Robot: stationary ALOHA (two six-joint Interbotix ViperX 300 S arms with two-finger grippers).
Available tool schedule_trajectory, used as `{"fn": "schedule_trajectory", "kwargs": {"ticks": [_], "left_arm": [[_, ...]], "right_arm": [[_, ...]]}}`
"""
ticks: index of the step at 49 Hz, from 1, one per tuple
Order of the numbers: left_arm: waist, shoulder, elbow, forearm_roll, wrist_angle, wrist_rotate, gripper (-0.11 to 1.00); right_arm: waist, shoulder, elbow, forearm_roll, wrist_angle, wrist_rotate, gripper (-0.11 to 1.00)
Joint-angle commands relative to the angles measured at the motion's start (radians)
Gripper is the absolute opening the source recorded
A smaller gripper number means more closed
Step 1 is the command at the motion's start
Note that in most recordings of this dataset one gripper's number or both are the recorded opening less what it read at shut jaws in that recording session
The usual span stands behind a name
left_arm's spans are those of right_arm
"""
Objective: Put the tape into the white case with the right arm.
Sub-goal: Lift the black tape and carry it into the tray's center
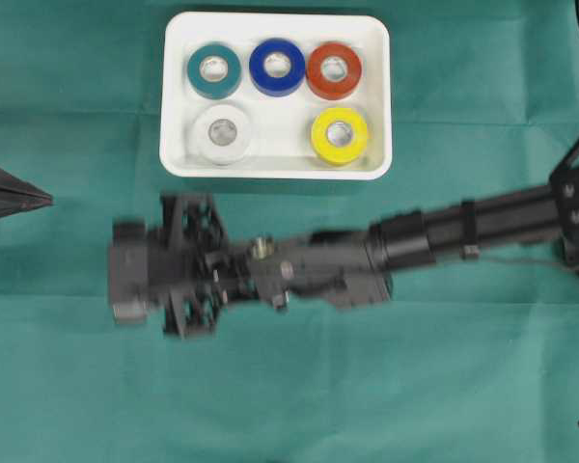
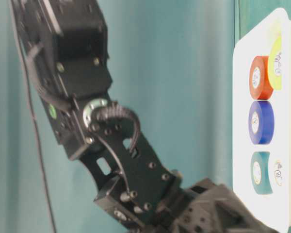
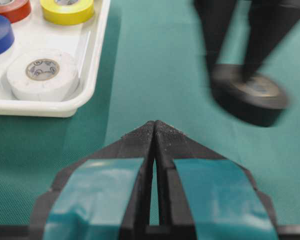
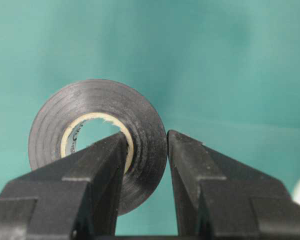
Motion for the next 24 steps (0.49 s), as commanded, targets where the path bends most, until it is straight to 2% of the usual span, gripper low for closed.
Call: {"fn": "schedule_trajectory", "kwargs": {"ticks": [1, 17, 24], "left_arm": [[-0.002, 0.006, -0.012, -0.003, -0.009, -0.002, 0.0], [-0.002, 0.006, -0.011, -0.002, -0.009, -0.002, 0.0], [-0.002, 0.006, -0.012, -0.002, -0.009, -0.002, 0.0]], "right_arm": [[-0.043, -0.069, -0.014, -0.005, -0.009, 0.002, 0.0], [-0.172, -0.072, -0.012, -0.006, -0.038, -0.003, 0.0], [-0.201, -0.071, -0.009, -0.005, -0.043, -0.005, 0.0]]}}
